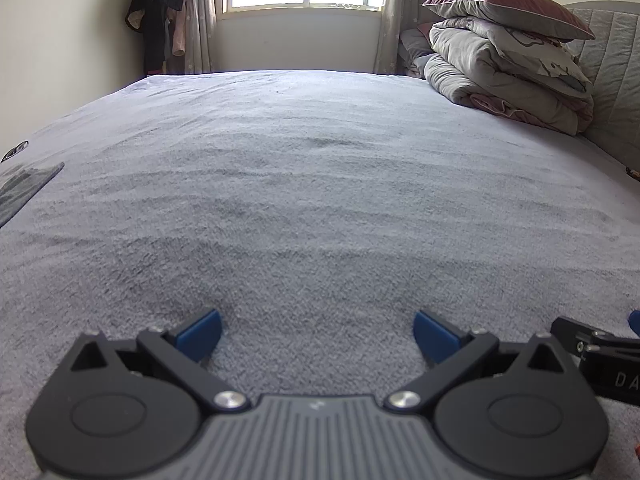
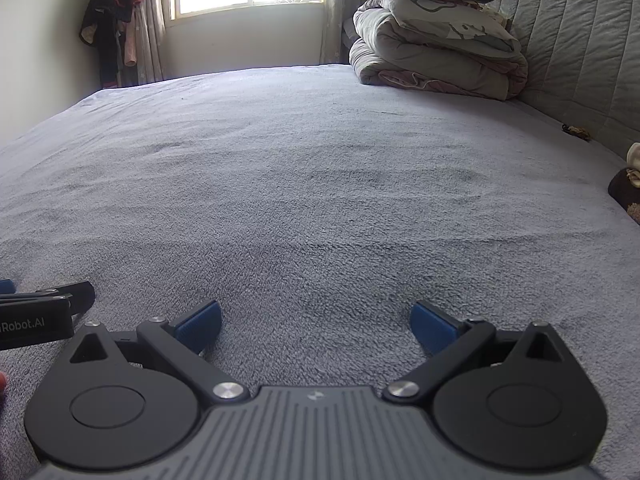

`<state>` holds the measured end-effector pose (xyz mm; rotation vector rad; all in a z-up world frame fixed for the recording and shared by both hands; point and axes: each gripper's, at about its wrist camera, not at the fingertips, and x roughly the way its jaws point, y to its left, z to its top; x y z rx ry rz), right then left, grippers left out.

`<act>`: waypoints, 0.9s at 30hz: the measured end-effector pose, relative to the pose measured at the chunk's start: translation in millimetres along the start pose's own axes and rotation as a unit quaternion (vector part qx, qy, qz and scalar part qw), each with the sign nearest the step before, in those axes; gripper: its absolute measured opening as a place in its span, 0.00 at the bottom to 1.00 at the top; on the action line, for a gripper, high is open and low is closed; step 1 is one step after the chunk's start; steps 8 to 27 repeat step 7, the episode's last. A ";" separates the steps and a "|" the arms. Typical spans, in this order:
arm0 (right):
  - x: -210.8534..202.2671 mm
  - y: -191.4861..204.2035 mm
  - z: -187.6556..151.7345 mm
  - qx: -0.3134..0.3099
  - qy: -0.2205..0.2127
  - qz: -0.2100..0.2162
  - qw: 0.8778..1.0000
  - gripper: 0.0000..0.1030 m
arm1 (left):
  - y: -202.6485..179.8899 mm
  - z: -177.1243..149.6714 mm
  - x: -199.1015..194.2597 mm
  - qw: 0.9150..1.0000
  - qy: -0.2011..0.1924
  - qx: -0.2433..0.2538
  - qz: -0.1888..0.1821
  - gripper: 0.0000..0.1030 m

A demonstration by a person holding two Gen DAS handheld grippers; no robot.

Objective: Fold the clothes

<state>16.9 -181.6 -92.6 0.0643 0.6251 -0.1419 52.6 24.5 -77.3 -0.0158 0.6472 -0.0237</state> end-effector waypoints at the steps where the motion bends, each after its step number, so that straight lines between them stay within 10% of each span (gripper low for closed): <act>1: 0.1 0.1 0.0 0.000 0.000 0.000 1.000 1.00 | 0.2 0.0 0.0 1.000 0.000 0.000 0.000 1.00; 27: 0.5 1.2 -0.2 0.000 0.000 -0.001 1.000 1.00 | -0.2 -0.3 -0.3 1.000 -0.001 0.000 0.001 1.00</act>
